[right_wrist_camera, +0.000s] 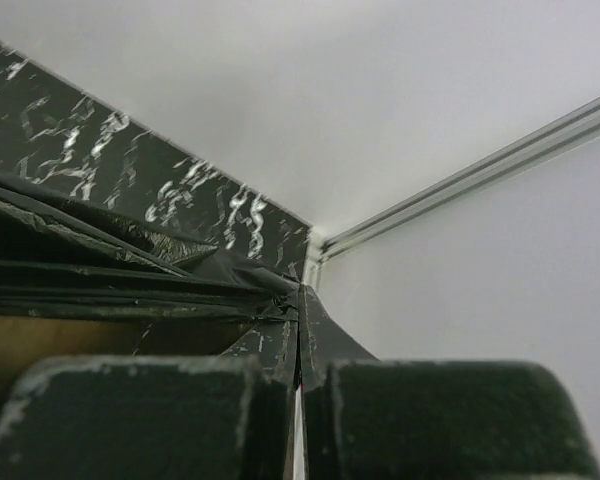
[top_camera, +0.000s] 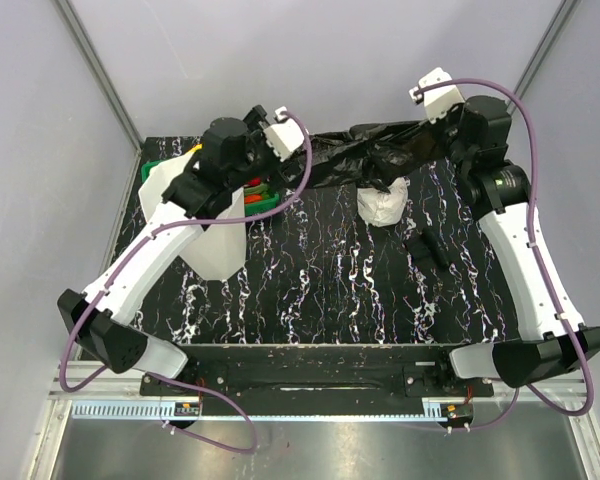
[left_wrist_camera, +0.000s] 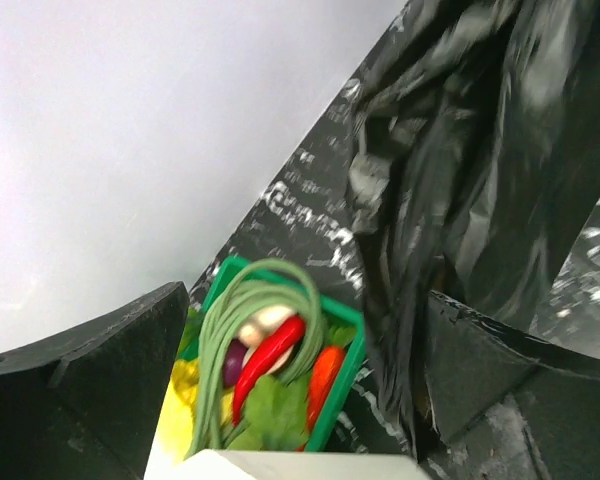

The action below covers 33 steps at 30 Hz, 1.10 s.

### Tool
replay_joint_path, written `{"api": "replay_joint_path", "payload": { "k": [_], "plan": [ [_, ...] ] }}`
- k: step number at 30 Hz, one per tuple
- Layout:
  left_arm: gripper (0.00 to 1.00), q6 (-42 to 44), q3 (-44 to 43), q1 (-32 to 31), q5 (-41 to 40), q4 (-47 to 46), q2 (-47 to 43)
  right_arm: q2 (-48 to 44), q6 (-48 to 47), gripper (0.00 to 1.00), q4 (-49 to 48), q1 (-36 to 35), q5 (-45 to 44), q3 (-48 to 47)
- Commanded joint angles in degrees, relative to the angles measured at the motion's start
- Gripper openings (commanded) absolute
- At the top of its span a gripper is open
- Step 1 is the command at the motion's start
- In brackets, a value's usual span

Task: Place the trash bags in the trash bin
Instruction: Unfold the trash bag at the center of the board.

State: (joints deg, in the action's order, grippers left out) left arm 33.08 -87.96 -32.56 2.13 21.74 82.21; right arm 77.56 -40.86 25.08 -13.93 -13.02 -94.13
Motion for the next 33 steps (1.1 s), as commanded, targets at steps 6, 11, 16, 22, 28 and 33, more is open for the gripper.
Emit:
{"api": "replay_joint_path", "payload": {
  "k": [6,11,16,22,28,33],
  "plan": [
    [0.99,-16.7,-16.4,-0.9,28.4,7.3,0.5,-1.6,11.4,0.0,4.3,-1.8,4.0,1.4],
    [0.99,-15.3,-17.8,-5.1,27.4,8.2,3.2,0.0,17.7,0.0,8.7,-1.9,9.8,-2.5],
    [0.99,-10.4,-15.7,-11.6,16.7,7.8,6.3,1.6,22.7,0.0,14.6,-1.9,14.9,-6.6],
    [0.99,-12.7,-17.3,-13.2,17.8,6.1,11.5,1.9,25.8,0.0,20.1,-1.9,22.1,-9.6],
    [0.93,-17.2,-19.9,-14.9,17.9,5.9,16.7,0.2,27.3,0.0,19.7,-1.9,22.6,-7.5],
    [0.91,-23.5,-20.8,-15.3,22.1,5.7,17.7,0.3,27.9,0.0,19.5,-1.9,18.7,-5.9]
  ]
}}
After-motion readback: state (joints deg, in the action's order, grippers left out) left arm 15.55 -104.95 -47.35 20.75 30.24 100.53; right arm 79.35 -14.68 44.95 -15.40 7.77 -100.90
